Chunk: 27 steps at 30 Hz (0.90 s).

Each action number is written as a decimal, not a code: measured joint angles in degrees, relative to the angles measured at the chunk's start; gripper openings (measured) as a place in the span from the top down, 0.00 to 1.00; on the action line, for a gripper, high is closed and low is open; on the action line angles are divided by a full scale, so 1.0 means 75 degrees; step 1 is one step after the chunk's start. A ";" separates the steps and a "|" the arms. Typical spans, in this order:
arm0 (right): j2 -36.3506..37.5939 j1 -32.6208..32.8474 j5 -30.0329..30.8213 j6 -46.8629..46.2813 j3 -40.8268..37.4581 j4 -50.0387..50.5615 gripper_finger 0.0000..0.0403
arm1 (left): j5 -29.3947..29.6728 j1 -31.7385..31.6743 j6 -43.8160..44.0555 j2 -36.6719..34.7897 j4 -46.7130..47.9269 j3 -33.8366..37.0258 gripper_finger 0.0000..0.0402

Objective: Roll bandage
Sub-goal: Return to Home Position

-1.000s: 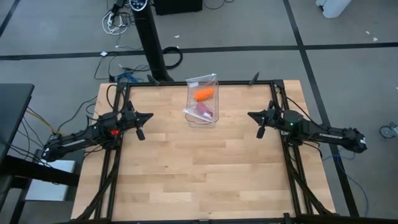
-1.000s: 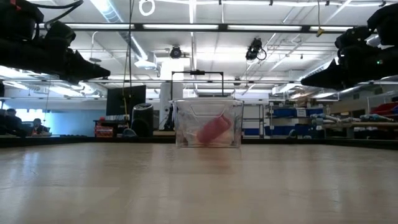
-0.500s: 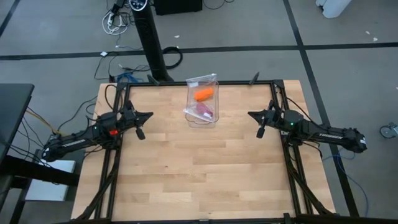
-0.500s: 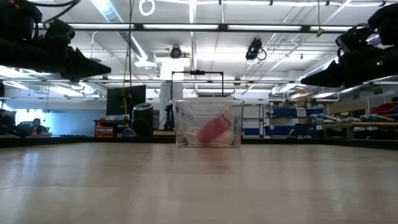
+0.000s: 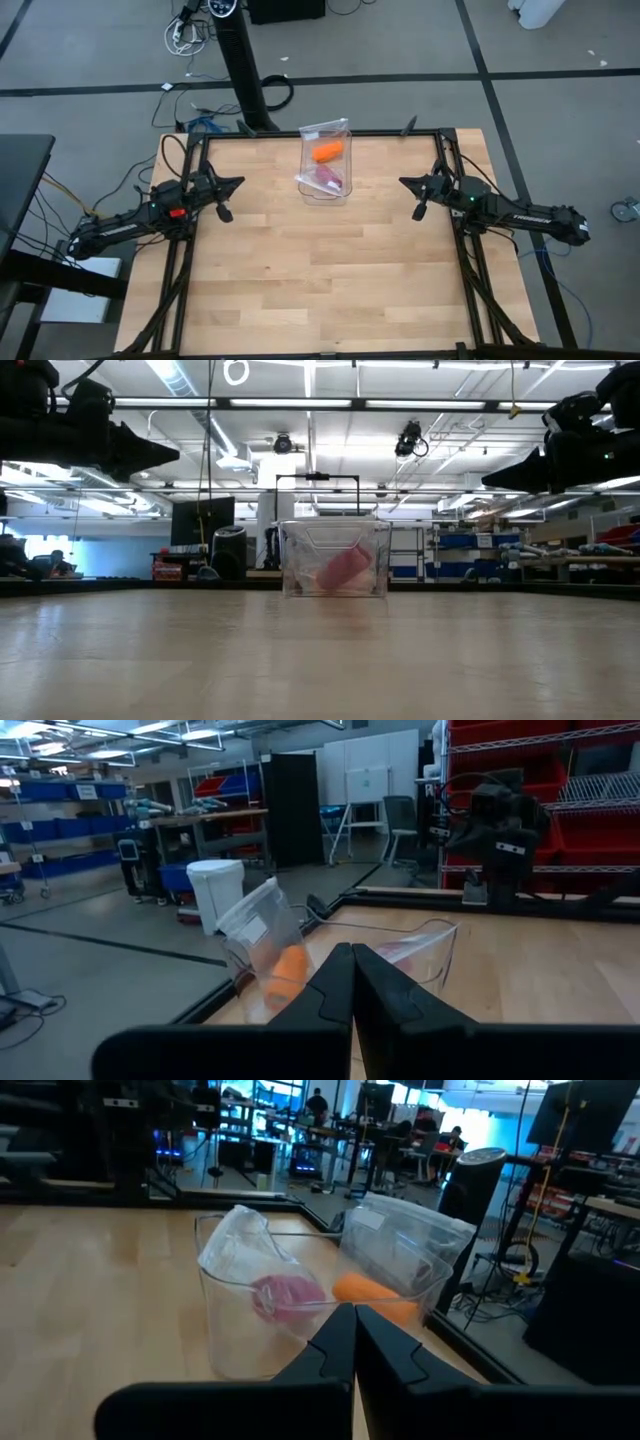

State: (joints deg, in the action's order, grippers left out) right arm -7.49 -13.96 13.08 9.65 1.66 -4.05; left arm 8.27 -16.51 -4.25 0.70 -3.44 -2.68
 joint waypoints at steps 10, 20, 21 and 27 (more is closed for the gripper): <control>-0.0003 0.0000 -0.0032 0.0000 0.0007 -0.0020 0.97 | -0.0009 0.0000 0.0003 0.0001 0.0003 -0.0009 0.98; -0.0001 -0.0002 -0.0029 0.0000 0.0007 -0.0022 0.98 | -0.0020 0.0000 0.0003 0.0001 0.0000 -0.0015 0.98; -0.0002 -0.0001 -0.0029 -0.0001 0.0007 -0.0023 0.98 | -0.0020 0.0000 0.0003 0.0001 0.0000 -0.0015 0.98; -0.0003 0.0000 -0.0029 0.0000 0.0010 -0.0023 0.97 | -0.0020 0.0000 0.0005 0.0001 0.0000 -0.0015 0.98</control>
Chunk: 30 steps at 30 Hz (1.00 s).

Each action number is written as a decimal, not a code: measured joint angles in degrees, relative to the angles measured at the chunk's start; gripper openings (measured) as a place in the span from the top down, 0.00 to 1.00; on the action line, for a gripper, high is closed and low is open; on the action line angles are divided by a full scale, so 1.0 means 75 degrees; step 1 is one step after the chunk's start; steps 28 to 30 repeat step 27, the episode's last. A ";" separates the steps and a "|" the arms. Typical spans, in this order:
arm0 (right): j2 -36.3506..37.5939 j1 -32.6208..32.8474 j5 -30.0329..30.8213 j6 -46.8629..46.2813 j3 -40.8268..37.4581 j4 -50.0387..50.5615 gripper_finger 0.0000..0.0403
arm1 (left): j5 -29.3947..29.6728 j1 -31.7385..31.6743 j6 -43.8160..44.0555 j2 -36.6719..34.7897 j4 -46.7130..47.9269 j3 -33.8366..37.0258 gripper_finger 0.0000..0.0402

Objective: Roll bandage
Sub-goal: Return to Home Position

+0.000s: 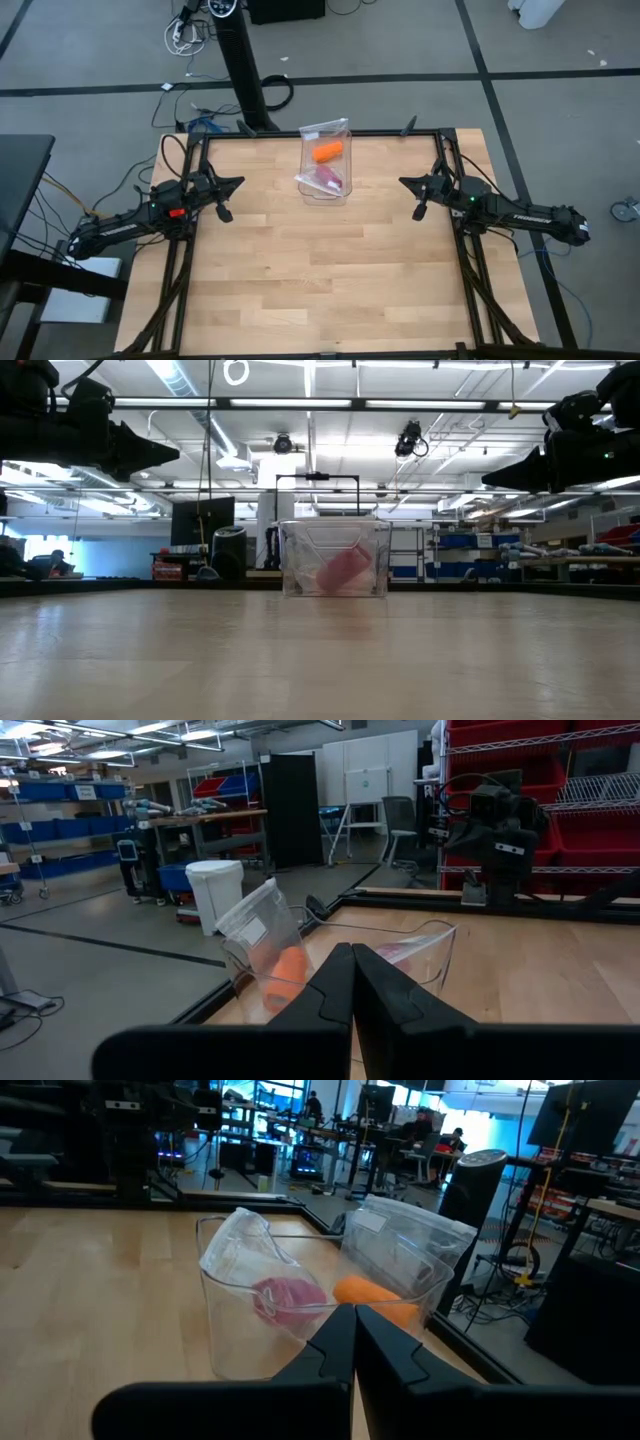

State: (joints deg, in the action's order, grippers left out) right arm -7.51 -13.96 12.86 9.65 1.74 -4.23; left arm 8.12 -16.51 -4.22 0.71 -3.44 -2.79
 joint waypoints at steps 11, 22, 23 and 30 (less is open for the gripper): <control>0.0001 0.0000 0.0003 0.0000 0.0003 0.0000 0.98 | 0.0002 0.0000 0.0001 0.0000 0.0000 -0.0011 0.98; 0.0001 0.0000 0.0009 0.0000 0.0003 0.0000 0.98 | 0.0003 0.0000 0.0001 0.0000 0.0000 -0.0012 0.98; 0.0000 0.0000 0.0009 0.0000 0.0003 0.0000 0.98 | 0.0003 0.0000 -0.0002 0.0000 0.0000 -0.0012 0.98; 0.0001 0.0000 0.0009 0.0000 0.0003 0.0002 0.97 | 0.0003 0.0000 0.0001 0.0000 0.0000 -0.0012 0.98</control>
